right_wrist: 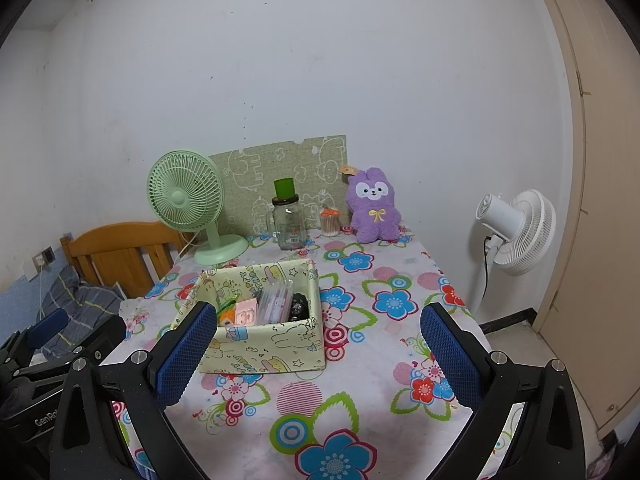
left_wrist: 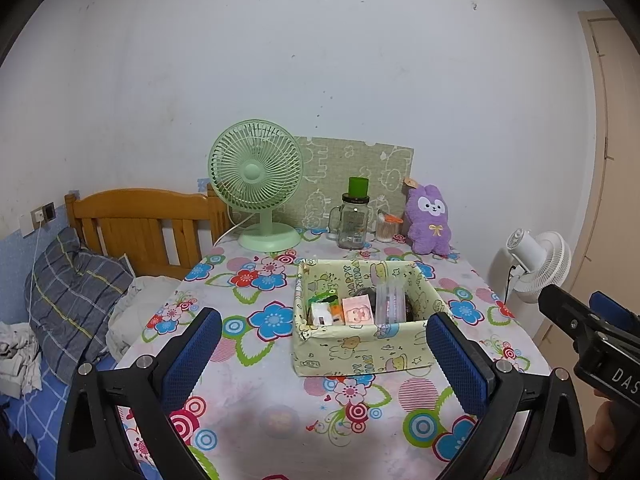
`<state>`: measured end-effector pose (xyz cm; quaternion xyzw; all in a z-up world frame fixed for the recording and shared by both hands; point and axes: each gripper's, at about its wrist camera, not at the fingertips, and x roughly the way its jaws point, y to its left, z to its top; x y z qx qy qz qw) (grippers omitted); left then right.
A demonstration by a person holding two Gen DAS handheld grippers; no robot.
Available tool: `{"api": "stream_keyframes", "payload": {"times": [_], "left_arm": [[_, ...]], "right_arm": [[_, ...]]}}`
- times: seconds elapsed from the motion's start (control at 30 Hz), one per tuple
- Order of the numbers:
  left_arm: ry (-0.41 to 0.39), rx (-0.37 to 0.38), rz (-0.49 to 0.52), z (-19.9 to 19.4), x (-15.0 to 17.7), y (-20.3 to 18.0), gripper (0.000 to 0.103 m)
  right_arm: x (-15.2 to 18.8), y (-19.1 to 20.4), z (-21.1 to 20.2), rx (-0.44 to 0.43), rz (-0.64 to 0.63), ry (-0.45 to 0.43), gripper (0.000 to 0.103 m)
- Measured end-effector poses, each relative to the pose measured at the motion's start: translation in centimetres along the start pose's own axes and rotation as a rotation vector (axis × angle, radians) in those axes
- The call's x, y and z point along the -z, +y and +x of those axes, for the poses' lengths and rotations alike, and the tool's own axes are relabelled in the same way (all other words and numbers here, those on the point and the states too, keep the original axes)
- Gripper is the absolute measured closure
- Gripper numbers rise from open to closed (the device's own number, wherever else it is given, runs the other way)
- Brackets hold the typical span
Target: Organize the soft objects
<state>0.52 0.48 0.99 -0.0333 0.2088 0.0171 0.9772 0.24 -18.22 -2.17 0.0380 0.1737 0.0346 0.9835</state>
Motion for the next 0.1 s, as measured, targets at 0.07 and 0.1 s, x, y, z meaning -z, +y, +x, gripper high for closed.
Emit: {"api": "stream_keyframes", "payload": {"times": [0.07, 0.1], "left_arm": [[0.002, 0.000, 0.002, 0.02, 0.05, -0.08, 0.000], [0.001, 0.000, 0.002, 0.03, 0.05, -0.09, 0.000]], "right_arm": [[0.09, -0.01, 0.05, -0.001, 0.002, 0.001, 0.000], [0.12, -0.03, 0.06, -0.001, 0.002, 0.002, 0.000]]}}
